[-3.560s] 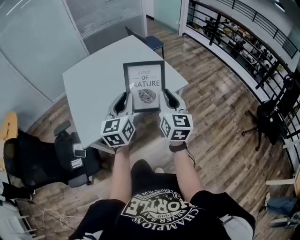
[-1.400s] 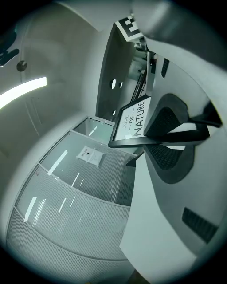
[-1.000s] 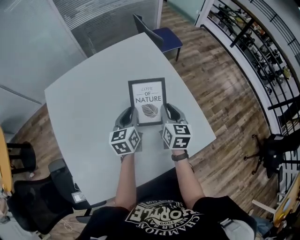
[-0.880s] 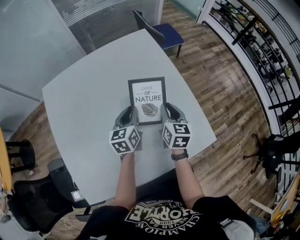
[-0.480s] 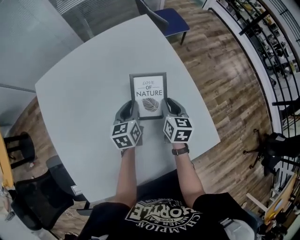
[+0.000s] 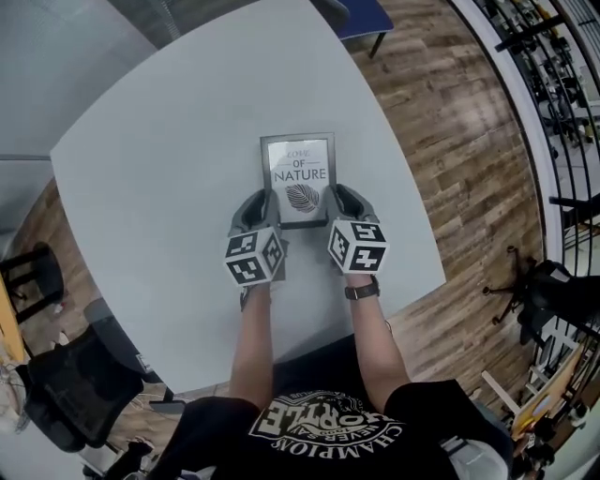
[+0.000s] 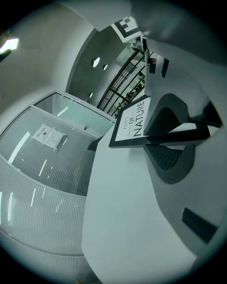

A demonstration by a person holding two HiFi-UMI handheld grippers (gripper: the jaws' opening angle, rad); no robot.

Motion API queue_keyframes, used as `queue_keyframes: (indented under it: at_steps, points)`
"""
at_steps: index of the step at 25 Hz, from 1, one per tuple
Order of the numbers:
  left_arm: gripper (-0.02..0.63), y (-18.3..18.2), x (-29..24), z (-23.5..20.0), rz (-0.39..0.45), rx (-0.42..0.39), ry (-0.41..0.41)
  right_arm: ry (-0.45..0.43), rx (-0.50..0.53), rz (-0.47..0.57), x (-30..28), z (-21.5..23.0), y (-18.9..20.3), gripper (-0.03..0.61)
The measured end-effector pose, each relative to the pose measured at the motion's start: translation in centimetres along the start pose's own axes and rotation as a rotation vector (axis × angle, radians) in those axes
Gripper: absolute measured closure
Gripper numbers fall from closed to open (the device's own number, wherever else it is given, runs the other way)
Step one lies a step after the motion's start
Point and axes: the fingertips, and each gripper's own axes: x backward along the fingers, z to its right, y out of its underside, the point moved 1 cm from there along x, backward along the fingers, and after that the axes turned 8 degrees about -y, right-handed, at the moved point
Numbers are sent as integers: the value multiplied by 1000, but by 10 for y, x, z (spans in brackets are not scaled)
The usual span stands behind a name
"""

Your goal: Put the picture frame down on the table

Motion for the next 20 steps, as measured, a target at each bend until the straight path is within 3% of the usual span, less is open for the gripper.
queue_keyframes:
  at_steps: [15,20]
  points:
    - [545,40,-43,-13,-105,21,-24,38,-14,-118,-34,27,38,509]
    - [545,43,-46,-15,-120,-23,-45,40,4,-166,-40,27,48,508]
